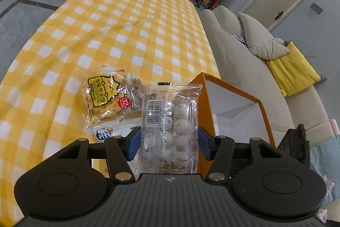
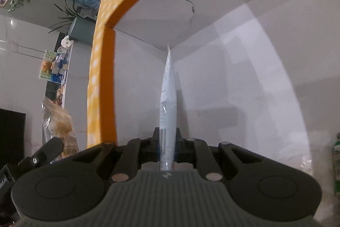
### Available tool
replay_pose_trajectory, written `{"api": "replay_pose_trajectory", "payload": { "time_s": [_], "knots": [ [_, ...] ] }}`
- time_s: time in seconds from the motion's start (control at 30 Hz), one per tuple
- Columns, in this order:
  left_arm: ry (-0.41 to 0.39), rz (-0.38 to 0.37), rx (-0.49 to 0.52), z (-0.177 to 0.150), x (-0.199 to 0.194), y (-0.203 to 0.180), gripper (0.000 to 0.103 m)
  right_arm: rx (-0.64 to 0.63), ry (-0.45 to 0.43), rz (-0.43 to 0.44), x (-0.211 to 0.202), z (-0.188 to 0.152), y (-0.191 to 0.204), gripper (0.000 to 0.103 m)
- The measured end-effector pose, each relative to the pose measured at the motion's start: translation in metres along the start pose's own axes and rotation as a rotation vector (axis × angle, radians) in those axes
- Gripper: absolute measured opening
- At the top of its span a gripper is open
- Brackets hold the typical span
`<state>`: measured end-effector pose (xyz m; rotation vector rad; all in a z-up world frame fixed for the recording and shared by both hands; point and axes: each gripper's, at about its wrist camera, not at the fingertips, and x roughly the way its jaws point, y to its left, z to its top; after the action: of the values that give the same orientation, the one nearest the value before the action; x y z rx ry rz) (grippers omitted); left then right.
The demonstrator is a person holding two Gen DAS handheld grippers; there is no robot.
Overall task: Organize snacks
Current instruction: 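Drop the white packet into the box with right tool while left tool carries the egg packet, then lower the clear egg packet into the box and open the left tool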
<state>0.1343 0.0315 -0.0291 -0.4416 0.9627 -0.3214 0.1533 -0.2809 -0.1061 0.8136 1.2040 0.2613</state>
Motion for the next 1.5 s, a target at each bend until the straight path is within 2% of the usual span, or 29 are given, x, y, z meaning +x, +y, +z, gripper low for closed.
{"api": "replay_pose_trajectory", "payload": {
  "time_s": [0.13,0.37,0.47,0.53,0.57,0.6,0.67,0.73,0.9,1.0,1.23,1.37,1.43,1.5],
  "knots": [
    [0.016,0.013,0.006,-0.002,0.006,-0.001,0.064,0.033,0.031,-0.001,0.011,0.001,-0.005,0.008],
    [0.036,0.016,0.032,-0.003,0.01,-0.005,0.064,0.111,0.095,-0.002,0.028,0.009,-0.015,0.015],
    [0.036,0.024,0.035,-0.003,0.008,-0.005,0.064,0.098,0.102,-0.032,0.023,0.009,-0.008,0.034],
    [0.03,0.025,0.031,-0.003,0.005,-0.005,0.064,0.035,0.082,-0.088,0.015,0.009,0.004,0.065],
    [0.026,0.023,0.028,-0.002,0.003,-0.005,0.064,0.009,0.064,-0.114,0.012,0.009,0.009,0.072],
    [0.021,0.02,0.027,-0.002,0.001,-0.006,0.064,-0.015,0.042,-0.126,0.008,0.008,0.014,0.075],
    [0.012,0.019,0.029,-0.001,-0.003,-0.007,0.064,-0.031,0.023,-0.109,0.004,0.007,0.018,0.074],
    [0.004,0.02,0.034,-0.001,-0.007,-0.008,0.064,-0.03,0.012,-0.087,0.002,0.005,0.019,0.068],
    [-0.005,0.014,0.044,-0.001,-0.014,-0.012,0.064,-0.025,0.02,-0.09,0.005,0.004,0.017,0.068],
    [-0.02,-0.002,0.035,0.0,-0.019,-0.015,0.064,-0.027,-0.004,-0.077,-0.005,0.006,0.017,0.068],
    [-0.03,-0.062,0.075,-0.003,-0.026,-0.047,0.064,-0.184,-0.147,-0.112,-0.063,0.009,0.035,0.069],
    [0.021,-0.086,0.104,-0.011,-0.011,-0.076,0.064,-0.259,-0.246,-0.097,-0.105,0.007,0.034,0.07],
    [0.054,-0.081,0.132,-0.016,0.003,-0.094,0.064,-0.28,-0.297,-0.091,-0.125,0.006,0.031,0.074],
    [0.087,-0.067,0.169,-0.021,0.019,-0.112,0.064,-0.288,-0.33,-0.059,-0.139,0.004,0.024,0.075]
  ]
}}
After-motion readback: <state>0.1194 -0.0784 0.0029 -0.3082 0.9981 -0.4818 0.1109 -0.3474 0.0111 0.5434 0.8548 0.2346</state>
